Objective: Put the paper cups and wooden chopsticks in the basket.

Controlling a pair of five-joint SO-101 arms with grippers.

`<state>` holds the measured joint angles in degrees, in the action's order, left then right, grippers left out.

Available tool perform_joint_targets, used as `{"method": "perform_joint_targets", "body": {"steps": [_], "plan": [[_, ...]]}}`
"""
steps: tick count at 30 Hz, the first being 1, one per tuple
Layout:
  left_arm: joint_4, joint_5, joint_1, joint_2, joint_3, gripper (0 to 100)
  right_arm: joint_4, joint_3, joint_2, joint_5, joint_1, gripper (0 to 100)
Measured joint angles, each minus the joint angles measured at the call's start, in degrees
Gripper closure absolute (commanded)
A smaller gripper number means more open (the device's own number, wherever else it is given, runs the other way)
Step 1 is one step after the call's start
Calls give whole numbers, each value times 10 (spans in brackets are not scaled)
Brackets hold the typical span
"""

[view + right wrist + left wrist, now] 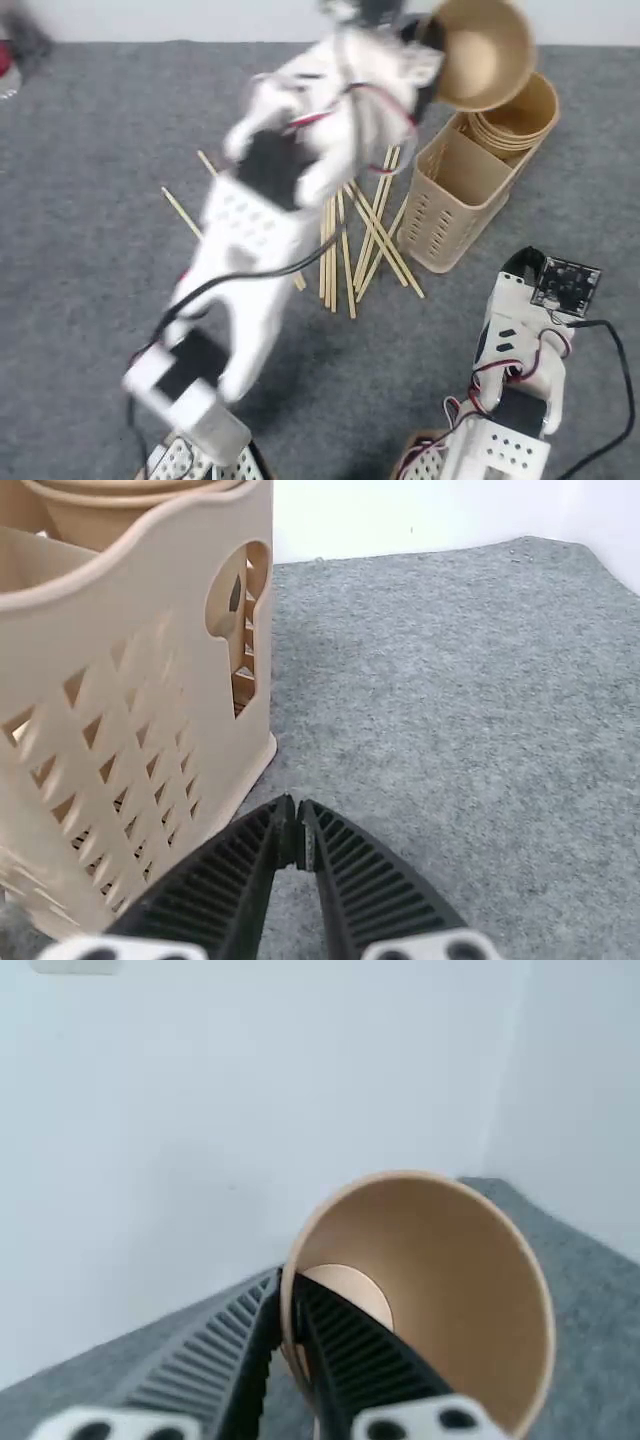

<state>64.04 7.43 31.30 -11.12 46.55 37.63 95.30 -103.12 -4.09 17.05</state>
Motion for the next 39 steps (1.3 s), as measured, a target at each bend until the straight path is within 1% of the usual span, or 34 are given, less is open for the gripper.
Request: {"method": "perform_joint_targets", "body": {"steps": [6,9,11,14,18,19,22,24,26,30,34,39], "plan": [[0,50,6,-223,235,990,0,0,0,0,0,990],[13,58,13,-299,318,990,0,0,0,0,0,990],[38,59,23,-329,349,990,0,0,0,0,0,990],[79,61,42,-351,367,989,-4,0,0,0,0,990],[87,61,46,-360,370,983,-7,0,0,0,0,990],[87,61,44,-364,370,965,-7,0,0,0,0,990],[87,61,40,-378,370,862,-7,0,0,0,0,990],[86,61,33,-393,370,821,-7,0,0,0,0,990],[72,71,27,-418,370,819,-7,0,0,0,0,990],[31,123,20,-462,382,819,-7,0,0,0,0,990],[3,133,16,-476,384,819,-7,0,0,0,0,990],[10,134,19,-479,411,819,-7,0,0,0,-1,990]]}}
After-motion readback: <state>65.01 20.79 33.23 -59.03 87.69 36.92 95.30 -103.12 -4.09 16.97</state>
